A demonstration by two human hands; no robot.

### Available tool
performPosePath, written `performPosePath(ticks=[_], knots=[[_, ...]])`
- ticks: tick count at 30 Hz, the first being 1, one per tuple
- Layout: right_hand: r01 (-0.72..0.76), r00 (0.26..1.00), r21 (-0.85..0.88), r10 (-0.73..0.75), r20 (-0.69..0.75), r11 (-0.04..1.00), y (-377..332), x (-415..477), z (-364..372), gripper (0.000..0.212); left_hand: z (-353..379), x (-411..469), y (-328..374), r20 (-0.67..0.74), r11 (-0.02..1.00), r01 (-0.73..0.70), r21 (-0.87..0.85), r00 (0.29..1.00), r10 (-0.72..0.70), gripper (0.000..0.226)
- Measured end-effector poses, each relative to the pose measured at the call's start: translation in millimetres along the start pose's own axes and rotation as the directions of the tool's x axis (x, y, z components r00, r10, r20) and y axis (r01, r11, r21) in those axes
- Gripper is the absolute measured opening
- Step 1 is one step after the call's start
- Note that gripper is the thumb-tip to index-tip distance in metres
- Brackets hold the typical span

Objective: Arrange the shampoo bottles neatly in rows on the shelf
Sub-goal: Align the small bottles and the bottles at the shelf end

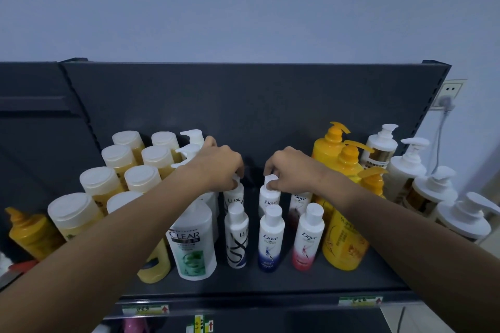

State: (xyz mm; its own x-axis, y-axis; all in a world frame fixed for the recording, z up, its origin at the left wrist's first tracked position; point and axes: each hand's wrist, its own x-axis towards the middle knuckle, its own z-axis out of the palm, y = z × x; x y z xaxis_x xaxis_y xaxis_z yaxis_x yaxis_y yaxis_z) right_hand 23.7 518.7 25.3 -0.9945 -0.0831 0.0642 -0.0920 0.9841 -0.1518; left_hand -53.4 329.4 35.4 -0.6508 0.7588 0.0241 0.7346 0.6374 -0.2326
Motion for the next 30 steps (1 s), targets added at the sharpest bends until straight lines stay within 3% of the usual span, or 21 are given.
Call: performPosePath(ticks=[5, 10, 16, 21, 30], knots=[[-0.007, 1.000, 0.022, 0.007, 0.004, 1.000, -4.3, -0.8, 1.1, 0.036, 2.3, -1.0, -2.6, 0.004, 1.000, 0.005, -0.018, 1.000, -0.005, 0.029], [-0.032, 0.999, 0.031, 0.032, 0.001, 0.999, -0.6, -8.6, -8.3, 0.057, -4.2, 1.3, 5.6, 0.014, 1.000, 0.004, -0.023, 1.000, -0.004, 0.028], [-0.052, 0.993, -0.069, 0.059, 0.103, 0.996, 12.6, -43.8, -38.7, 0.050, -21.7, 28.2, 38.0, -0.104, 0.990, -0.050, -0.135, 0.994, 0.036, 0.017], [0.013, 0.968, -0.081, 0.008, 0.250, 0.997, 15.9, -74.6, -42.2, 0.043, -26.7, 53.6, 79.2, -0.088, 0.957, -0.150, -0.248, 0.987, 0.132, 0.035], [0.094, 0.978, -0.103, -0.073, 0.197, 0.990, 18.6, -86.9, -24.1, 0.020, -24.1, 72.1, 115.0, 0.058, 0.927, -0.082, -0.367, 0.992, 0.111, 0.036]])
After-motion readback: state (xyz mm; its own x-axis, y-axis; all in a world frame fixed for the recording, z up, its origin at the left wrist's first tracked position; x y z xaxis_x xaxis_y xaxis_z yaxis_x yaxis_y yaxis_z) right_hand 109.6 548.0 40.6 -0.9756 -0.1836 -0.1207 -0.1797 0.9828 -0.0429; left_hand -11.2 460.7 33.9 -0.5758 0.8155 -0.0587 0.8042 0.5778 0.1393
